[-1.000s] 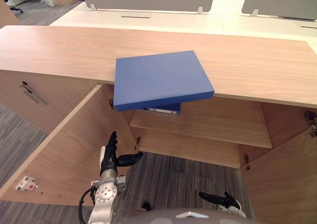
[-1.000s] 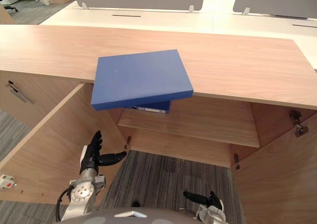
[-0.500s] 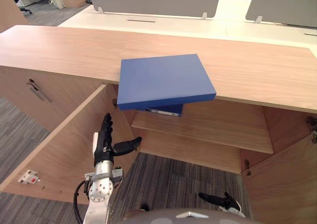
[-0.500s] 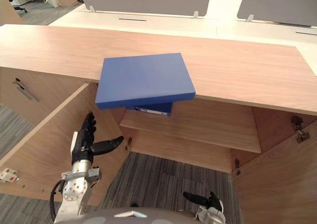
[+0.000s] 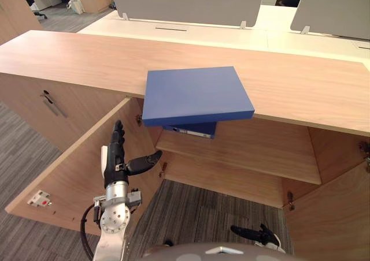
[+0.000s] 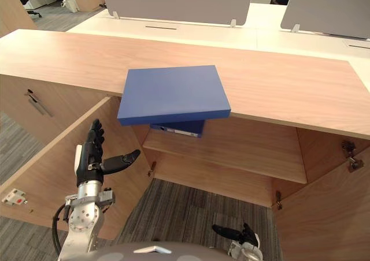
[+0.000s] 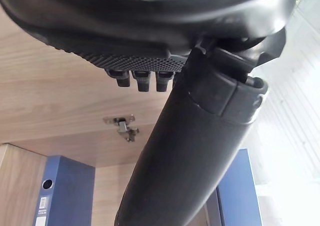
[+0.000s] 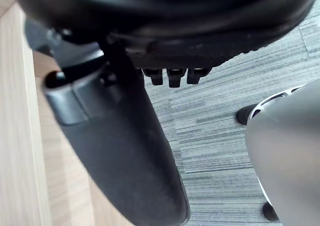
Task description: Walk over to the cabinet, pick up the folder, carry it to the office cabinet, place the folder inside the office cabinet, then close the office cabinet door
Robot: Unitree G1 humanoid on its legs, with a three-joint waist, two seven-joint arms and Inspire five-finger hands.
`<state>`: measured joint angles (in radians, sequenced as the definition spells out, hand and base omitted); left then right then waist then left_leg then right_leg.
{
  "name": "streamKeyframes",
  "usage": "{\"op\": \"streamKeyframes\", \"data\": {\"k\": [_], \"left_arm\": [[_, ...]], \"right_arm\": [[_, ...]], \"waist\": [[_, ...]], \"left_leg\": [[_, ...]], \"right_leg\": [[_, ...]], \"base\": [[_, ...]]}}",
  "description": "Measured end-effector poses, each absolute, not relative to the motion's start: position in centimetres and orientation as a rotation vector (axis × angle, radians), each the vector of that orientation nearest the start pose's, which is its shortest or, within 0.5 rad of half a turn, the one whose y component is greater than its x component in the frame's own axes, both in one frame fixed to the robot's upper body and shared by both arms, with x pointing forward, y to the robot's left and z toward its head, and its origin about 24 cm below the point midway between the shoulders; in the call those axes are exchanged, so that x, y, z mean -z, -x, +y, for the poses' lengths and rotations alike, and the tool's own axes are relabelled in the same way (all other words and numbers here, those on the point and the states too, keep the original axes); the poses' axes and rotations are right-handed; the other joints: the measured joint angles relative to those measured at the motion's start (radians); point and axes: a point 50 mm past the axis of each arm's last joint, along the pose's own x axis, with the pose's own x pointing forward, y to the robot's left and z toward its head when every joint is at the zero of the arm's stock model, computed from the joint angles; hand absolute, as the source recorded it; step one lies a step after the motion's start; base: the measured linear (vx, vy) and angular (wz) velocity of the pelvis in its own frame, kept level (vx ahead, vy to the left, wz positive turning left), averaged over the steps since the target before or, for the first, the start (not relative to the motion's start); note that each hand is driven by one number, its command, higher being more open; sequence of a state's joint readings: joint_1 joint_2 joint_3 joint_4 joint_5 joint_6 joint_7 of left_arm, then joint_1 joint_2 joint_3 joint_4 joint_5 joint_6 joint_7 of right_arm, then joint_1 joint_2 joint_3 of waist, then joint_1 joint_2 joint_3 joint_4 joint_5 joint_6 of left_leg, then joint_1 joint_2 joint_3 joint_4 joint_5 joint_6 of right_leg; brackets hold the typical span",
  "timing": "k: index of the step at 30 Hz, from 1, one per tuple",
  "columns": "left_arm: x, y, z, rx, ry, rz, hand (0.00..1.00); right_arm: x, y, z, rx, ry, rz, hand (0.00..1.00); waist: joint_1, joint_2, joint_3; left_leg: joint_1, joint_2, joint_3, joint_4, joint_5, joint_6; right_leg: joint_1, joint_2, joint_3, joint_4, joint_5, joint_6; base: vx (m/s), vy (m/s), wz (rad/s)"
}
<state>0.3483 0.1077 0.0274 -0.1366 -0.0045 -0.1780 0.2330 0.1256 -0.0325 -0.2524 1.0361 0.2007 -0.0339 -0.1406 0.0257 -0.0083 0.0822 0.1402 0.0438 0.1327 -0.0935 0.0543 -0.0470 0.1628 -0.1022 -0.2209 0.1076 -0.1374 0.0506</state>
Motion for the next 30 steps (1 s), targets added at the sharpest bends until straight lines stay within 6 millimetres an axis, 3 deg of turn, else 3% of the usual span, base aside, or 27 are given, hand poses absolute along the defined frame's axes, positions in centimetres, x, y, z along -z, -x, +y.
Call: {"op": "streamKeyframes", "data": {"k": [5,9,17,30], "left_arm": [[-5.2,-17.7,20.0,-0.314,-0.134,-0.119,1.0],[-7.1,-17.7,19.8,-0.31,-0.143,-0.221,1.0],[-7.9,-17.8,20.1,-0.263,-0.292,-0.252,1.0],[-10.3,-19.8,19.2,-0.047,-0.74,-0.407,1.0]], "right_arm": [[16.6,-6.8,-20.5,0.53,-0.195,1.128,1.0],[16.6,-6.3,-21.4,0.542,-0.172,1.143,1.0],[16.8,-4.4,-22.0,0.558,-0.152,1.202,1.0],[17.0,-3.3,-22.1,0.55,-0.15,1.235,1.0]], "waist": [[0.001,-0.006,-0.014],[0.0,0.008,-0.027],[-0.008,0.021,-0.037],[-0.03,0.02,-0.04]], "left_leg": [[-0.006,0.004,-0.003,0.0,0.004,-0.002],[-0.003,0.006,-0.004,0.0,0.006,-0.004],[-0.001,0.023,-0.004,0.0,0.013,-0.015],[0.006,0.028,-0.004,0.001,0.014,-0.018]], "right_leg": [[-0.002,0.004,0.01,0.009,-0.002,-0.004],[-0.002,0.009,0.031,0.012,-0.002,-0.004],[-0.002,0.027,0.043,0.015,-0.003,-0.009],[0.006,0.033,0.047,0.009,-0.005,-0.012]], "base": [[-0.06,-0.01,0.01],[-0.04,-0.011,-0.01],[-0.04,-0.034,-0.01],[-0.01,-0.015,0.0]]}}
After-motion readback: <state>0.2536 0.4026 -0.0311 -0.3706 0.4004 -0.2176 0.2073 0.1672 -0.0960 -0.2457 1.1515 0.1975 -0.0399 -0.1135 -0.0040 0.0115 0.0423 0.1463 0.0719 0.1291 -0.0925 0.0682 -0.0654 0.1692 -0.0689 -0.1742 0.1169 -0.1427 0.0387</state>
